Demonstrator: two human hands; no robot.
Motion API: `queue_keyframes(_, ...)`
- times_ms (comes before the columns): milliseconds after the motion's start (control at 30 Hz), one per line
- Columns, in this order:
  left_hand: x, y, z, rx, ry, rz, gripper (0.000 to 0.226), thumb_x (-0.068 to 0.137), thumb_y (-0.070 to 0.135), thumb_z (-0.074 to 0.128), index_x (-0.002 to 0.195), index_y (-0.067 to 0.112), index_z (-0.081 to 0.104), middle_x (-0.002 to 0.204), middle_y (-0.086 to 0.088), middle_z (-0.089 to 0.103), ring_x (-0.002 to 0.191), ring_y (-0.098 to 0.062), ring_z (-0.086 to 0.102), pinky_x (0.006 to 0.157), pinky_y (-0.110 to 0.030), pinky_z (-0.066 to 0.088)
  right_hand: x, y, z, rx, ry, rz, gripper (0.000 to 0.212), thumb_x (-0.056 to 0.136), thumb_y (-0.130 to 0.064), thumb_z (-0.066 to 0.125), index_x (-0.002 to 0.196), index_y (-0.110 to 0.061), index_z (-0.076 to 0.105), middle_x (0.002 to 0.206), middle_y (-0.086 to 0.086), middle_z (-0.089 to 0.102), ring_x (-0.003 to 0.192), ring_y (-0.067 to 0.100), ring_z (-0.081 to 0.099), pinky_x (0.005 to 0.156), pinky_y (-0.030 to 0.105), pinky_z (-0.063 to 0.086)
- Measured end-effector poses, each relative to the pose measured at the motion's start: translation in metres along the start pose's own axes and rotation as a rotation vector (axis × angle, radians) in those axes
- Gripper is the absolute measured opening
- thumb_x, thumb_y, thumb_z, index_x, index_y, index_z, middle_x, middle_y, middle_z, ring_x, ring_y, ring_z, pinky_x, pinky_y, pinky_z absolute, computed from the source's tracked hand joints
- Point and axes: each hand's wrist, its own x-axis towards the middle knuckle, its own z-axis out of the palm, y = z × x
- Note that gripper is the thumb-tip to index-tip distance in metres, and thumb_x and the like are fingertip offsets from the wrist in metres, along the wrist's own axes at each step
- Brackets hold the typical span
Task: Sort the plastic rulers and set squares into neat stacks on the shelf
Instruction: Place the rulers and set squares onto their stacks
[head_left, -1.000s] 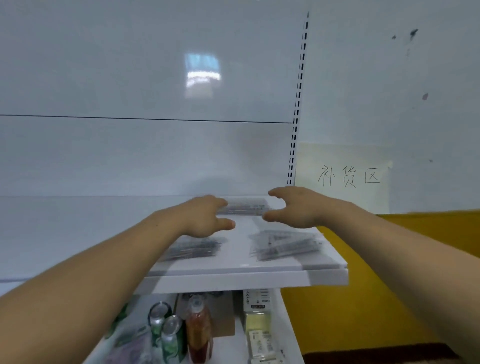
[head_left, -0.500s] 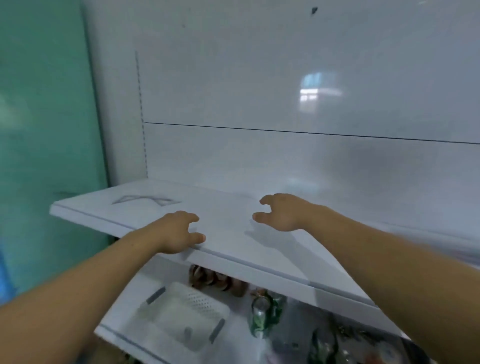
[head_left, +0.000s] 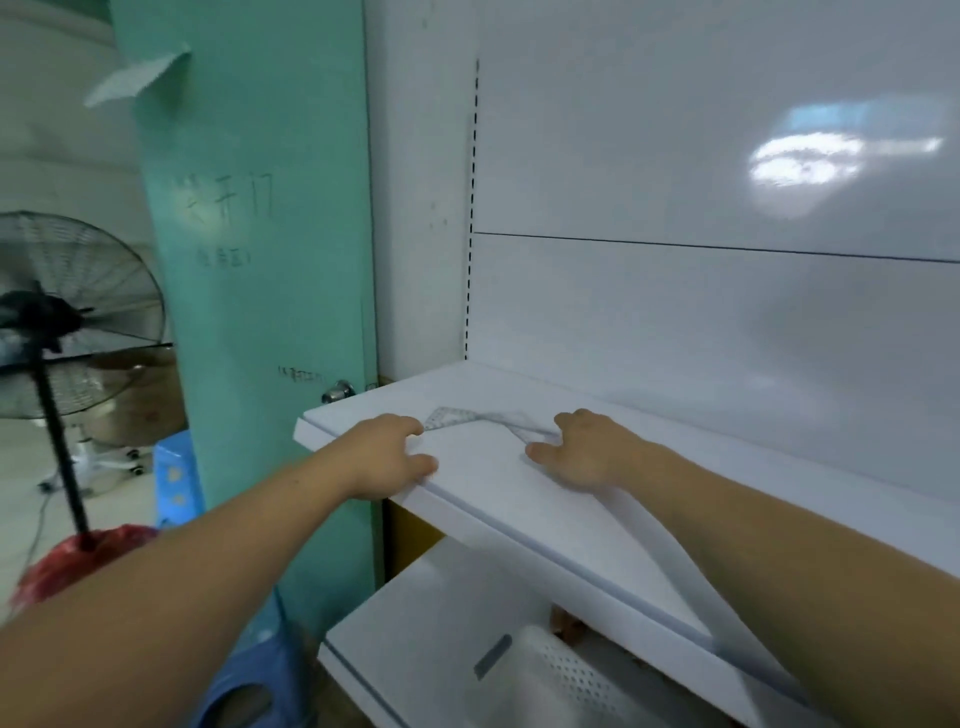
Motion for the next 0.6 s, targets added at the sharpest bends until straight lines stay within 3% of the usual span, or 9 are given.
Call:
queue_keyframes(67,0.032,-0.001,0.001,0.033,0.005,0.032,0.055,0.092,0.045,0.050,0.140,0.020,0.040,0.147,-0.003,0.038,0.131,-0.023,0.038,0.105,-0.032,0.032,0.030,-0.001,0.004,0.016,0.024,0.035,0.071,0.089,-0.067,0.033,0.132,-0.012,0.044,0.136,0.010,0.043,0.124,0.028,0.042,0.100,0.039,0.038)
queue_keyframes(133,0.065,-0.002,0.003,0.059,0.005,0.063,0.057,0.093,0.047,0.046,0.142,0.020,0.036,0.149,-0.002,0.036,0.133,-0.024,0.035,0.106,-0.034,0.030,0.061,-0.005,0.005,0.021,0.019,0.052,0.062,0.087,-0.068,0.036,0.108,-0.013,0.057,0.121,0.010,0.050,0.114,0.028,0.047,0.092,0.038,0.042)
queue_keyframes(233,0.108,-0.008,0.005,0.130,-0.088,0.064,0.069,0.092,0.055,0.040,0.149,0.023,0.020,0.155,-0.001,0.024,0.141,-0.027,0.019,0.114,-0.041,0.022,0.100,-0.012,0.002,0.063,0.015,0.052,0.050,0.085,-0.059,0.052,0.064,-0.013,0.045,0.075,0.005,0.051,0.076,0.020,0.051,0.059,0.025,0.036)
queue_keyframes(300,0.132,-0.015,0.004,0.188,-0.153,0.091,0.069,0.091,0.059,0.040,0.147,0.022,0.025,0.150,-0.004,0.029,0.136,-0.029,0.024,0.111,-0.042,0.026,0.114,-0.018,-0.003,0.162,-0.024,0.075,0.047,0.081,-0.044,0.066,0.056,-0.012,0.042,0.057,0.002,0.042,0.055,0.015,0.042,0.049,0.025,0.028)
queue_keyframes(333,0.141,-0.019,0.003,0.187,-0.173,0.111,0.067,0.089,0.059,0.043,0.144,0.022,0.032,0.144,-0.005,0.034,0.130,-0.028,0.031,0.107,-0.041,0.030,0.118,-0.021,-0.006,0.218,-0.050,0.092,0.041,0.078,-0.038,0.071,0.059,-0.010,0.048,0.057,0.002,0.044,0.053,0.014,0.042,0.049,0.025,0.029)
queue_keyframes(400,0.154,-0.025,-0.001,0.143,-0.203,0.156,0.064,0.085,0.059,0.051,0.137,0.023,0.042,0.130,-0.001,0.041,0.116,-0.021,0.043,0.096,-0.034,0.038,0.121,-0.024,-0.008,0.306,-0.073,0.120,0.032,0.075,-0.031,0.075,0.084,-0.004,0.062,0.067,0.003,0.052,0.059,0.016,0.045,0.054,0.024,0.032)
queue_keyframes(467,0.162,-0.028,-0.005,0.102,-0.216,0.185,0.063,0.079,0.060,0.059,0.129,0.024,0.047,0.118,0.004,0.045,0.103,-0.016,0.048,0.086,-0.030,0.042,0.123,-0.025,-0.005,0.360,-0.026,0.148,0.041,0.076,-0.029,0.075,0.106,-0.009,0.054,0.078,0.002,0.057,0.066,0.015,0.049,0.057,0.025,0.035)
queue_keyframes(600,0.174,-0.027,-0.010,0.137,-0.241,0.227,0.062,0.073,0.060,0.066,0.115,0.017,0.052,0.113,0.001,0.050,0.099,-0.019,0.053,0.084,-0.031,0.047,0.118,-0.030,0.003,0.342,0.151,0.226,0.033,0.086,-0.026,0.064,0.114,-0.019,0.050,0.100,-0.002,0.059,0.088,0.016,0.054,0.064,0.023,0.039)
